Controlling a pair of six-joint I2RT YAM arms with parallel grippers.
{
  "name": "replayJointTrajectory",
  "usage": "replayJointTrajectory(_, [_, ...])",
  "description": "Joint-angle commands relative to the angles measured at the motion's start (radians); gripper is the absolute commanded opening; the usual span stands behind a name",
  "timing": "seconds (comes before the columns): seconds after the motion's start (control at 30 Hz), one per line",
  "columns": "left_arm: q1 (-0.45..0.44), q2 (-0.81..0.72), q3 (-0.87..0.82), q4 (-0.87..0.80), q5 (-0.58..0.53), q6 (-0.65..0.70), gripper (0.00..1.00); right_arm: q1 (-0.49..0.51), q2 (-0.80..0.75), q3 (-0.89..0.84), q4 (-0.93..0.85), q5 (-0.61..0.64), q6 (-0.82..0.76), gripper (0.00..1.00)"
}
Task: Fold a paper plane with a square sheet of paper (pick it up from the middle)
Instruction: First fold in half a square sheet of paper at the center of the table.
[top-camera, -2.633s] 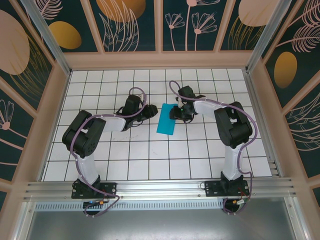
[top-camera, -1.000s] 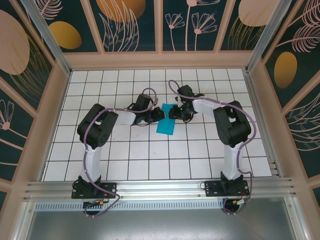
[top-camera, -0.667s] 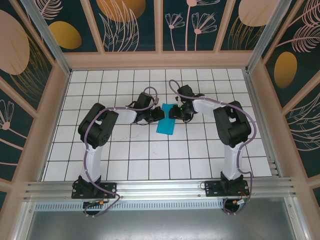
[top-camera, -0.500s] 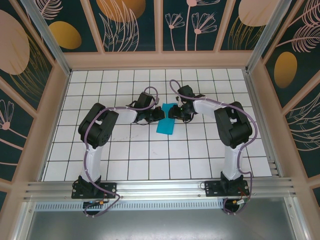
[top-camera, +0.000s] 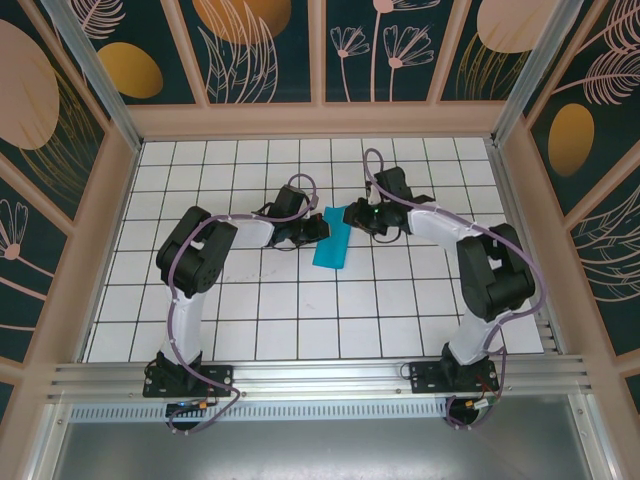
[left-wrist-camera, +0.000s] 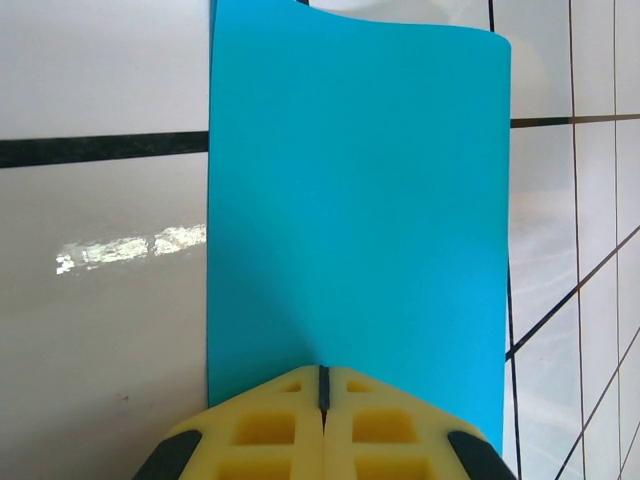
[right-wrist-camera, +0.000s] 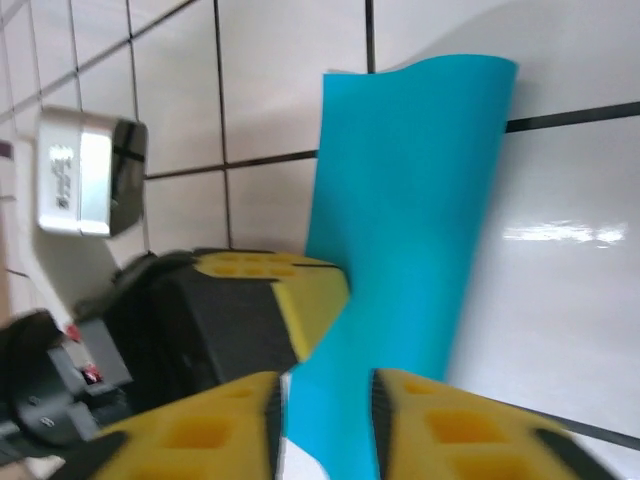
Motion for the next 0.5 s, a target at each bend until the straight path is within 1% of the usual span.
replayJointTrajectory(0.0, [0.002,0.078,-0.055,-0.126,-0.131,0.029,0.06,0.023,0.057,0.012,0.050,-0.039,0.055,0.17])
replayJointTrajectory(0.13, [0.002,0.081,-0.057,-0.124,-0.135,0.023,0.06,0.031,0.119,0.030,0.045,-0.022,0.067,0.06])
replayJointTrajectory(0.2, [0.002,0.081,-0.060,-0.122,-0.141,0.018,0.05,0.034,0.143,0.042,0.042,-0.021,0.065,0.04])
replayJointTrajectory(0.3, [0.002,0.081,-0.061,-0.121,-0.144,0.014,0.05,0.040,0.168,0.053,0.043,-0.028,0.053,0.01])
replayJointTrajectory(0.47, [0.002,0.086,-0.061,-0.120,-0.141,0.008,0.04,0.039,0.180,0.060,0.042,-0.038,0.039,0.01])
